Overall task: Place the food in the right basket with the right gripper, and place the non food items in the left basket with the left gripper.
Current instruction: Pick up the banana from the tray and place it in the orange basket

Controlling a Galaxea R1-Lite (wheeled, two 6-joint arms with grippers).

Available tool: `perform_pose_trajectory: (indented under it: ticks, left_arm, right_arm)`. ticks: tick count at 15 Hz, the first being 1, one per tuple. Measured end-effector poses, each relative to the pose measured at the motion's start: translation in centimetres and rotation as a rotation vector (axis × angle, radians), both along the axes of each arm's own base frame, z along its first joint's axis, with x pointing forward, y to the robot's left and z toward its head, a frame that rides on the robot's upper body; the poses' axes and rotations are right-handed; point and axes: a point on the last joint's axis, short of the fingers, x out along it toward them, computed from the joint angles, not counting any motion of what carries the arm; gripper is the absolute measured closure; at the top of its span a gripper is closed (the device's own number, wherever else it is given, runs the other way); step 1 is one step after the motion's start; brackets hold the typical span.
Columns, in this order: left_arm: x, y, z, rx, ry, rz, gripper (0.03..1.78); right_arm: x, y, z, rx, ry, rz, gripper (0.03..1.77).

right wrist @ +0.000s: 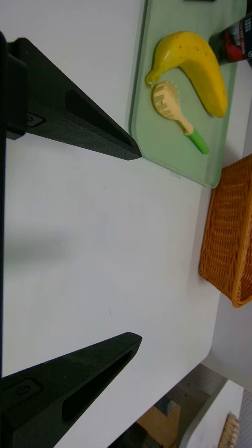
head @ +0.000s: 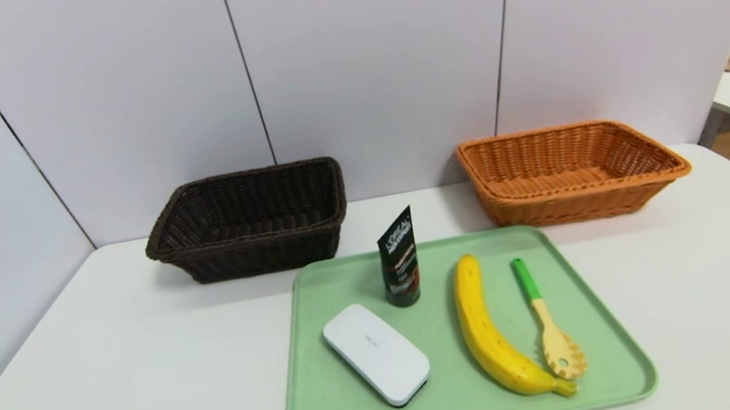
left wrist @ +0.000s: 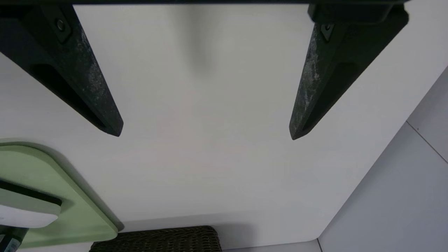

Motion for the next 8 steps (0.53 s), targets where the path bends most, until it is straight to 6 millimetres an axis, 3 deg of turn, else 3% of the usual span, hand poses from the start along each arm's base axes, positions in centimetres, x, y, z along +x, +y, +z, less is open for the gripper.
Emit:
perform_pose_trajectory:
  ticks: [4, 8]
  left_arm:
    - [-1.0, -0.1, 3.8, 0.001, -0.017, -0.043, 0.12]
    - [-0.4, -0.1, 11.5, 0.002, -0.059, -0.056, 0.12]
  right_arm:
    - [-1.5, 0.1, 5.8, -0.007, -0.047, 0.067, 0.10]
    - [-0.4, 0.2, 13.6, -0.010, -0.059, 0.129, 0.10]
